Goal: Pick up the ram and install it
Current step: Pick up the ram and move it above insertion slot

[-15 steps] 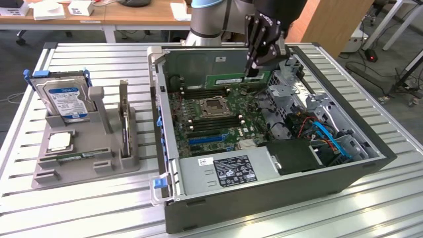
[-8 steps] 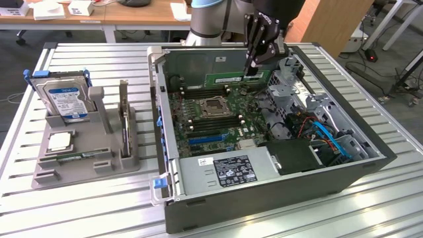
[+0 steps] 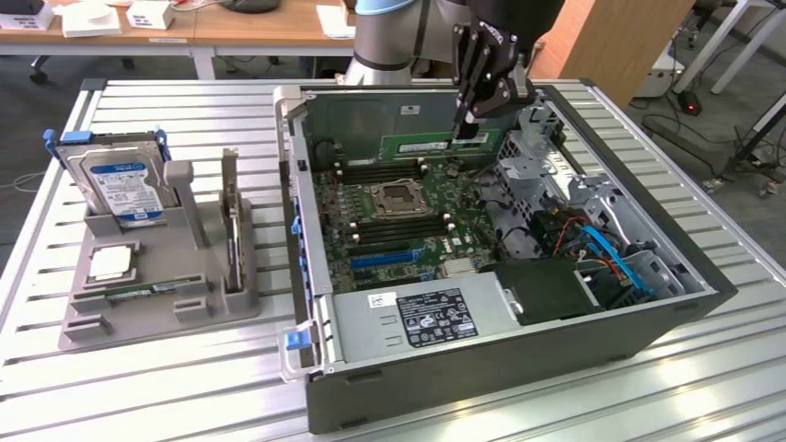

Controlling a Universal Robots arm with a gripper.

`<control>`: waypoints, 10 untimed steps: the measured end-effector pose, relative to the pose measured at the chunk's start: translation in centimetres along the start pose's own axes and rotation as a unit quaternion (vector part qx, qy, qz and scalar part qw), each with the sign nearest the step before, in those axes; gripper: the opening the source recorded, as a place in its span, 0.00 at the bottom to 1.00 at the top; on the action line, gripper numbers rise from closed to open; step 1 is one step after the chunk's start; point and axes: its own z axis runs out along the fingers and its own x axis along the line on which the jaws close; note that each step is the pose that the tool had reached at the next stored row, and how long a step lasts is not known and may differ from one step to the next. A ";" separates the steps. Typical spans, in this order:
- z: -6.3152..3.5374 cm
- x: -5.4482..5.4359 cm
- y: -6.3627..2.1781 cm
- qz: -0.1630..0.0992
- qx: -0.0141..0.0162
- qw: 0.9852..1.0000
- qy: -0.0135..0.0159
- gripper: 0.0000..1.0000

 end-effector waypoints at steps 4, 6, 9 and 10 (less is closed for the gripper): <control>0.00 -0.2 0.00 0.000 0.000 1.000 0.000 0.11; 0.01 -0.3 0.00 0.000 0.000 1.000 0.000 0.11; 0.02 -0.6 -0.01 0.000 0.000 1.000 0.000 0.11; 0.02 -0.7 -0.01 0.000 0.000 1.000 0.000 0.11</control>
